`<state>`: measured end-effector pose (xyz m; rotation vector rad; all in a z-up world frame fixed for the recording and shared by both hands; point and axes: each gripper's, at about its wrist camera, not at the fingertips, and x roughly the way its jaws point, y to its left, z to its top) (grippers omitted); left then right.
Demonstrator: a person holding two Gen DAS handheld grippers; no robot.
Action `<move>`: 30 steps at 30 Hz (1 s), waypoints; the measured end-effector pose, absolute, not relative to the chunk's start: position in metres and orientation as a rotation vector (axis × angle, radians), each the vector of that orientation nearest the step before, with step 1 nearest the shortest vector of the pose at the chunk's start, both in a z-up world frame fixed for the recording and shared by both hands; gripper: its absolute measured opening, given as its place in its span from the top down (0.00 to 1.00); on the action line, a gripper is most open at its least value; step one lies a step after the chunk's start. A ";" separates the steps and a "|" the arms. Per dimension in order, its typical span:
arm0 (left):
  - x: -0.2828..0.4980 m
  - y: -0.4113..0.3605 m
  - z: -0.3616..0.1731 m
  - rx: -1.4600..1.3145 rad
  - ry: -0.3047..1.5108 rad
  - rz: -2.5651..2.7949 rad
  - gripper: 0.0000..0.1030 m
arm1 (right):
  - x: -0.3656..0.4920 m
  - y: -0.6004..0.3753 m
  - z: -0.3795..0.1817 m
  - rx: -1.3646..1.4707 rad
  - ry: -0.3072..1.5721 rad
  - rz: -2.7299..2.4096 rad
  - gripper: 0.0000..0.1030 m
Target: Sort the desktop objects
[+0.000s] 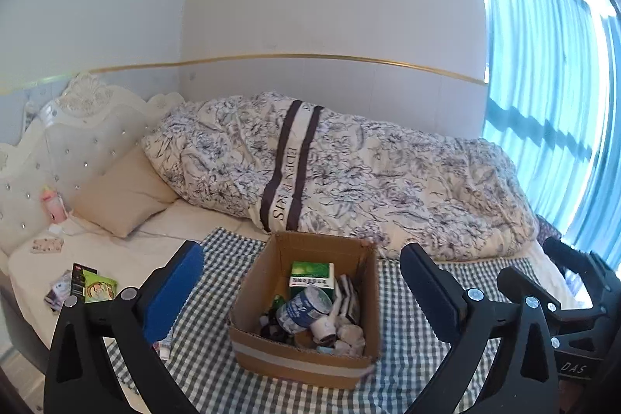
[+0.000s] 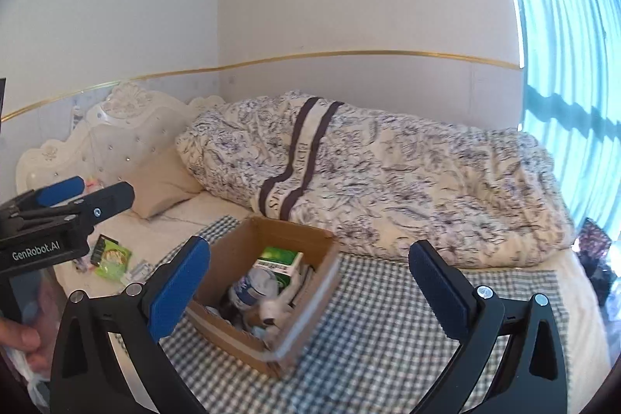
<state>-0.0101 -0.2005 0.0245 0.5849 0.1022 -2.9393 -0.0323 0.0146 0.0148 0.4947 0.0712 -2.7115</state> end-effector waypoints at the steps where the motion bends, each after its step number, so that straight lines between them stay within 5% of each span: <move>1: -0.006 -0.196 0.027 0.578 0.101 -2.950 0.00 | -0.026 0.021 0.017 0.485 0.071 -2.723 0.00; 30: 0.067 -0.040 0.040 0.565 0.001 -3.188 0.00 | 0.075 0.188 0.039 0.485 -0.064 -2.954 0.00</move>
